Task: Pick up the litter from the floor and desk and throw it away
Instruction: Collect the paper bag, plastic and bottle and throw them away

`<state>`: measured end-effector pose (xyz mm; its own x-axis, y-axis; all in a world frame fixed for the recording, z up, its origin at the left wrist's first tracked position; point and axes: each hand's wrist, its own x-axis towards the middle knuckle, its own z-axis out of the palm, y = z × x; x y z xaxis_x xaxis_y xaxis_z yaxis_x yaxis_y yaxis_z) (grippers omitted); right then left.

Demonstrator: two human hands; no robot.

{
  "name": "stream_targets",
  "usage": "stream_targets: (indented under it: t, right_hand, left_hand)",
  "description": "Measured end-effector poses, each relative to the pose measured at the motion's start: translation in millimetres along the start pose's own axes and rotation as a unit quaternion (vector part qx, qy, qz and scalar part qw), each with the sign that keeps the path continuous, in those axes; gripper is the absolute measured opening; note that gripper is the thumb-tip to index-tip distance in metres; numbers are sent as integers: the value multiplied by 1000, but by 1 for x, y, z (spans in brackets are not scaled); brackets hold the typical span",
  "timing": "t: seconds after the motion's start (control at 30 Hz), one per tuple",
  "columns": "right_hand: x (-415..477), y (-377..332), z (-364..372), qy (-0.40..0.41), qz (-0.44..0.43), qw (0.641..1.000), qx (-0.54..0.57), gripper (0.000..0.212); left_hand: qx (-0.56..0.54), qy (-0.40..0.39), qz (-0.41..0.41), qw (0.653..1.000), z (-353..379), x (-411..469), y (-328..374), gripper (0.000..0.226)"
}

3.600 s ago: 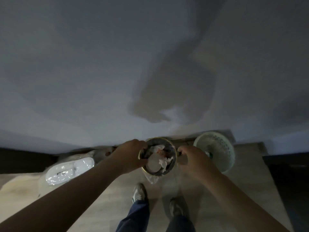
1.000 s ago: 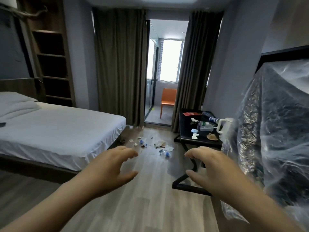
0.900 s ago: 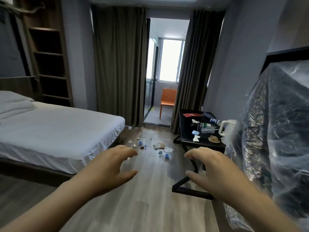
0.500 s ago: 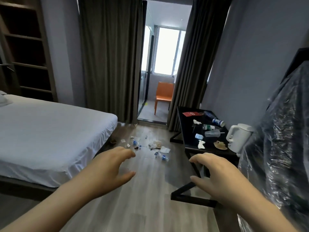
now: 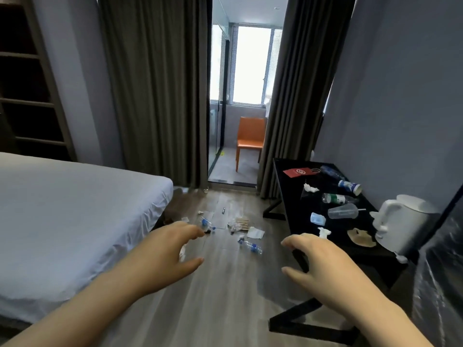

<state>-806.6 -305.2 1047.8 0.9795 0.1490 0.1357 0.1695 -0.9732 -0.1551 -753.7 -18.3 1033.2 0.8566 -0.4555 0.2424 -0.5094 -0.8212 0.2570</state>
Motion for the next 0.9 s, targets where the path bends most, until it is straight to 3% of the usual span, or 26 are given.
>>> stream_targets:
  t: [0.4, 0.9]
  right_hand:
    - [184, 77, 27, -35, 7, 999, 22, 43]
    - [432, 110, 80, -49, 96, 993, 41, 43]
  left_hand:
    - [-32, -28, -27, 999, 56, 176, -70, 44]
    - [-52, -79, 19, 995, 105, 410, -235, 42]
